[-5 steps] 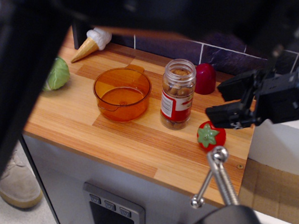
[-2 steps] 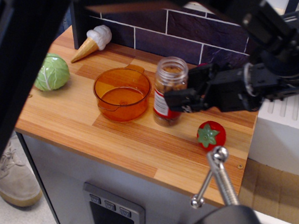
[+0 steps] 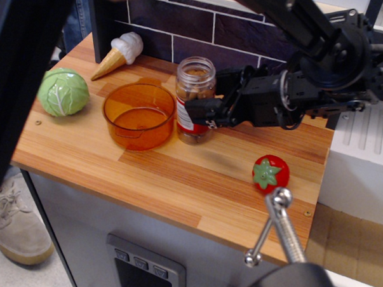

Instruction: Pour almonds in pot

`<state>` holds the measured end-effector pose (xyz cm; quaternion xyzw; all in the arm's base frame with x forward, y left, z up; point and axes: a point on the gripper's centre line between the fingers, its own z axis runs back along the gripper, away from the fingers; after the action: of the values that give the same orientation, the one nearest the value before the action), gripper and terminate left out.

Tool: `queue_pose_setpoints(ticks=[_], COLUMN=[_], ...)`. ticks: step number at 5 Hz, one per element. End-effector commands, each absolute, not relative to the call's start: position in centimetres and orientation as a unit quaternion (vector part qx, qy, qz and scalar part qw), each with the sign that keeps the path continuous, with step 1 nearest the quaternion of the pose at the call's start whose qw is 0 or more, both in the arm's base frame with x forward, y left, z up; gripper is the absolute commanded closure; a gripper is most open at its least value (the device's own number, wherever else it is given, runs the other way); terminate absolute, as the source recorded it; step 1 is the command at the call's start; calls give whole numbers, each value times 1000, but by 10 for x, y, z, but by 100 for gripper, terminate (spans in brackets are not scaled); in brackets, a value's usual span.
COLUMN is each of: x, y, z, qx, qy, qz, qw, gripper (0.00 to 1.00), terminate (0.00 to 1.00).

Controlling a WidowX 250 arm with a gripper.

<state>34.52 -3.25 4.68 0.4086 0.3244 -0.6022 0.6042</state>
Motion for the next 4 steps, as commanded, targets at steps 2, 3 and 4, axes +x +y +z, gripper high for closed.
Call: queue_pose_setpoints(ticks=[2, 3, 4], x=[336, 339, 336], y=[-31, -22, -18], z=[67, 81, 96], qx=[412, 346, 260], qy=[277, 203, 125], qz=[-576, -583, -589], qw=[650, 706, 755], gripper=[100, 100, 100], terminate=[0, 0, 0])
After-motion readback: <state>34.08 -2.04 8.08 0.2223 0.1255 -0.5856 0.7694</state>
